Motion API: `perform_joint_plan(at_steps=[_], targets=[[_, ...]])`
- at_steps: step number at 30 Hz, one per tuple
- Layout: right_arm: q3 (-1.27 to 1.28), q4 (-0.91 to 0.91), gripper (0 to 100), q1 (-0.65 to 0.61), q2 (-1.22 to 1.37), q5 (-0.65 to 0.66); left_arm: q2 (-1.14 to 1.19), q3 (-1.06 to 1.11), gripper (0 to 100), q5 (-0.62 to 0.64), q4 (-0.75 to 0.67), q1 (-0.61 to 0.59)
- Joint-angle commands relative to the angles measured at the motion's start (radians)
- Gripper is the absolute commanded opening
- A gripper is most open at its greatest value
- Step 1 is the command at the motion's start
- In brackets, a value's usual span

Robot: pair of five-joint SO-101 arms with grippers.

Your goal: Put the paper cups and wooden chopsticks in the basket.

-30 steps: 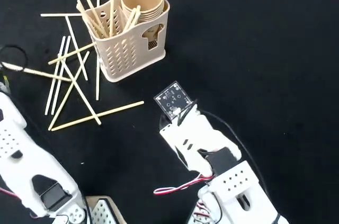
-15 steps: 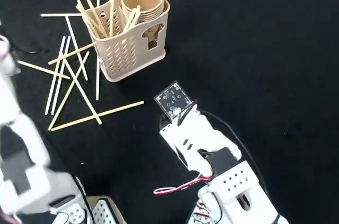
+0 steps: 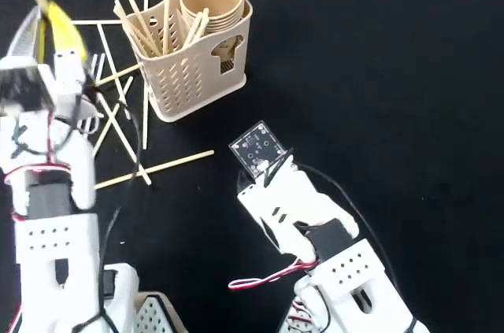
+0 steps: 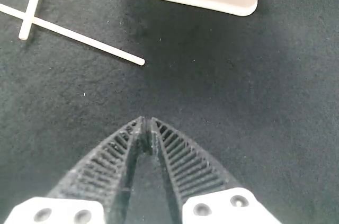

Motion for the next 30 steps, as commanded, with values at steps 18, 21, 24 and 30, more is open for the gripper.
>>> perform_joint_plan(at_steps=[18,21,24,30], targets=[[-0.018,-0.003,1.5,-0.008,-0.004,0.026,0.394,-0.116,3,0.255,-0.233,0.229],[-0.018,-0.003,1.5,-0.008,-0.004,0.026,0.396,-0.119,10,0.207,-0.1,0.234],[-0.018,-0.005,1.5,-0.008,-0.004,0.026,0.4,-0.219,16,0.209,0.135,0.226],[-0.018,-0.005,1.5,-0.008,-0.004,0.026,0.397,-0.334,15,0.304,0.278,0.122]])
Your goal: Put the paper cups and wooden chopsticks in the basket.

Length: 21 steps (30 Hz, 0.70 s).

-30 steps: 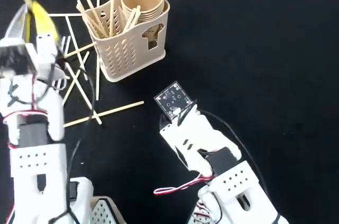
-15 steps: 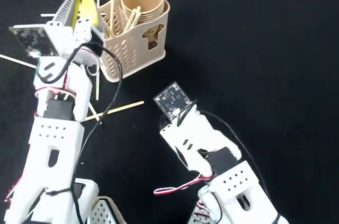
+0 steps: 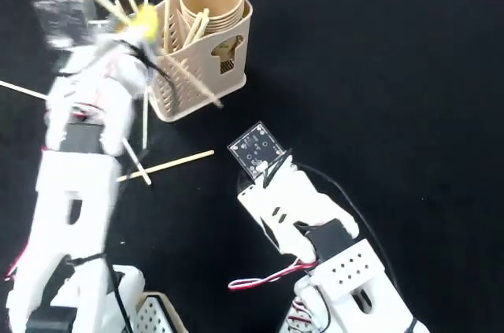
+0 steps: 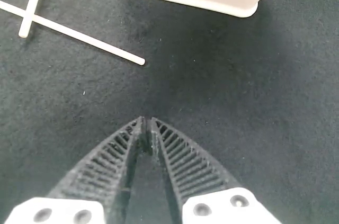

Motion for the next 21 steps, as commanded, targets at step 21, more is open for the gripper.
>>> perform_joint_plan(at_steps=[21], targets=[[-0.168,0.193,1.5,-0.091,0.004,0.152,0.215,-0.375,16,0.041,0.628,-0.631]])
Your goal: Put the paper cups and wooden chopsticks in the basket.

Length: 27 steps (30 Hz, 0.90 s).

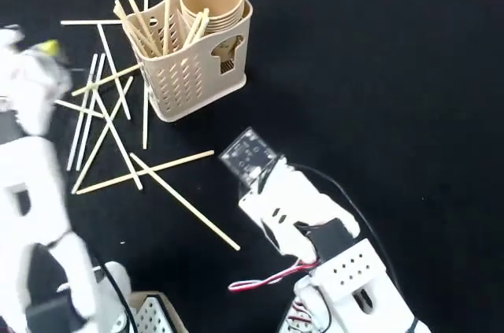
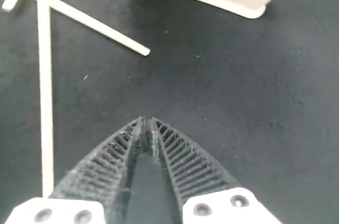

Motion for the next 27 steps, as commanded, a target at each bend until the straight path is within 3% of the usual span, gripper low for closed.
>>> perform_joint_plan(at_steps=[1,5,10,19,27], targets=[[-0.125,0.109,1.5,-0.107,0.004,0.023,0.183,-0.137,16,0.003,0.052,-0.226],[-0.165,0.193,1.6,-0.27,0.005,0.089,0.436,-0.282,16,0.003,0.054,-0.292],[-0.173,0.15,7.7,-0.342,0.13,0.098,0.756,-0.532,16,-0.037,0.17,-0.32],[-0.481,-0.028,9.3,-0.431,0.776,0.02,1.209,-1.135,16,-0.044,0.334,-0.306],[-0.829,-0.074,9.4,-0.433,1.248,-0.077,1.499,-1.682,16,0.087,0.543,-0.292]])
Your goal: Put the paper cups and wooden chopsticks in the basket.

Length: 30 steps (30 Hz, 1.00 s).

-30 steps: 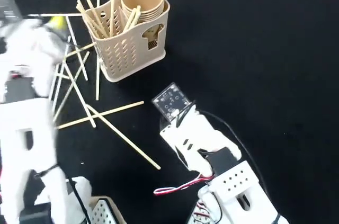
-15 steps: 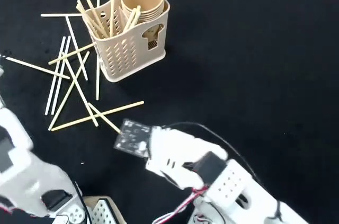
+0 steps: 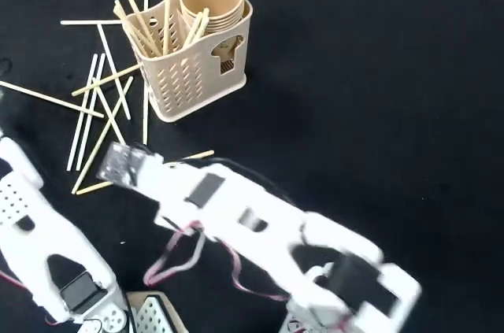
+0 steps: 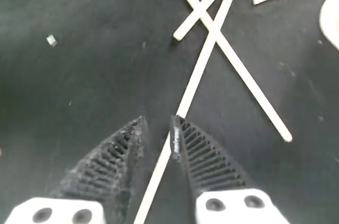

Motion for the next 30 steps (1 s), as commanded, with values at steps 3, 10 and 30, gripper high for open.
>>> perform_joint_plan(at_steps=[3,10,30], targets=[[-0.206,-0.008,9.3,-0.003,0.202,-0.014,0.155,-0.456,16,0.121,0.127,0.013],[-0.268,-0.008,9.3,0.003,0.3,-0.012,0.261,-0.602,16,0.186,0.138,0.021],[-0.298,0.144,1.3,0.031,0.162,-0.005,0.264,-0.562,16,0.21,0.103,0.035]])
